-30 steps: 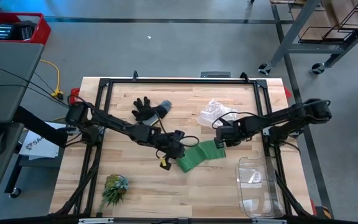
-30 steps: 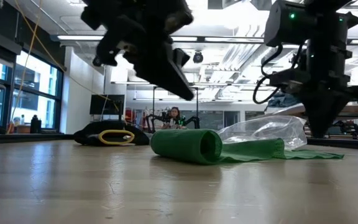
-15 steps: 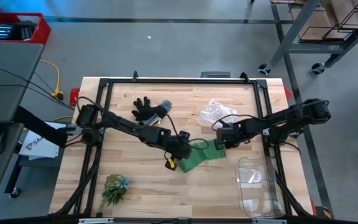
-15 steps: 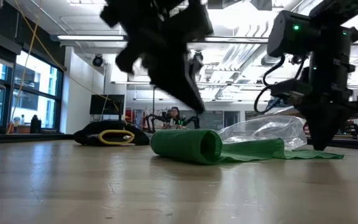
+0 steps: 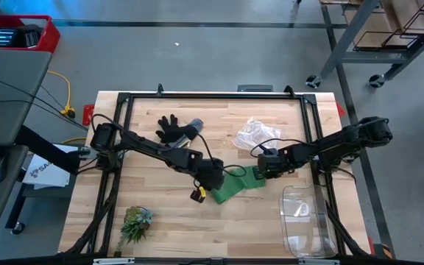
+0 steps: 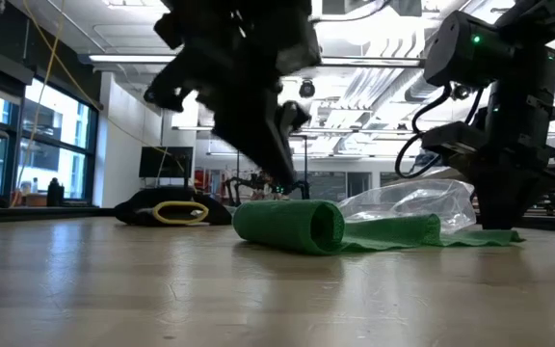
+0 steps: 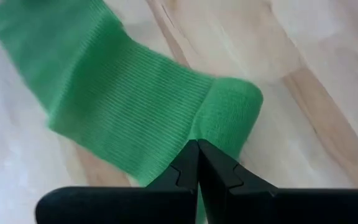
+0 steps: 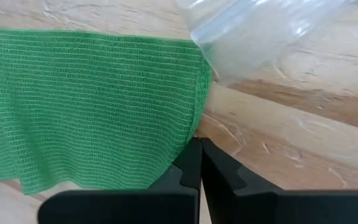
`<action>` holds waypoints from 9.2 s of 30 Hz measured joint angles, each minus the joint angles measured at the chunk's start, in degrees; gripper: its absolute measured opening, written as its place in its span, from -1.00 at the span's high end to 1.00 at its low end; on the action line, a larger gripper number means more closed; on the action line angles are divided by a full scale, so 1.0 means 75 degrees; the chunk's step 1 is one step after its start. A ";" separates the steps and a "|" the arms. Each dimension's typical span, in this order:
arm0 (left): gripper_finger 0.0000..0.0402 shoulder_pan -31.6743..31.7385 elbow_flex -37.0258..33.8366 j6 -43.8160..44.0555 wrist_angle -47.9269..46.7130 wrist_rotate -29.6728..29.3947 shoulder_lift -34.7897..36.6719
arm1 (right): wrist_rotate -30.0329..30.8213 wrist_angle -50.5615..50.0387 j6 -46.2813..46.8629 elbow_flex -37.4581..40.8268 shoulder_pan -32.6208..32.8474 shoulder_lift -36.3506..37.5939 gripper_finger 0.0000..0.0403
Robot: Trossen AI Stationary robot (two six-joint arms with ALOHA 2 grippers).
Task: Roll bandage
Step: Roll the green bandage
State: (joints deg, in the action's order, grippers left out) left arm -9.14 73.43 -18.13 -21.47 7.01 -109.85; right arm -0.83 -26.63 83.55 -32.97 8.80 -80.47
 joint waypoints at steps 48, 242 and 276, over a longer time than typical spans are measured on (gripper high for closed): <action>1.00 0.0107 0.0196 0.0414 0.1661 -0.0625 -0.1378 | 0.0228 0.0191 0.0866 0.0023 0.0312 -0.0020 1.00; 1.00 -0.1286 -0.0358 -0.0860 -0.0241 -0.1178 0.0167 | 0.0521 0.2321 0.0254 0.0012 0.0723 -0.0857 1.00; 1.00 -0.0869 -0.0335 -0.1975 0.1837 -0.1398 -0.0678 | 0.0518 0.2326 0.0254 0.0009 0.0723 -0.0854 1.00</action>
State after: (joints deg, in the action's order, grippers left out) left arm -15.66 70.91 -32.94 -7.68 -3.48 -114.94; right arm 3.06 -9.19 85.45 -32.91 14.22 -86.87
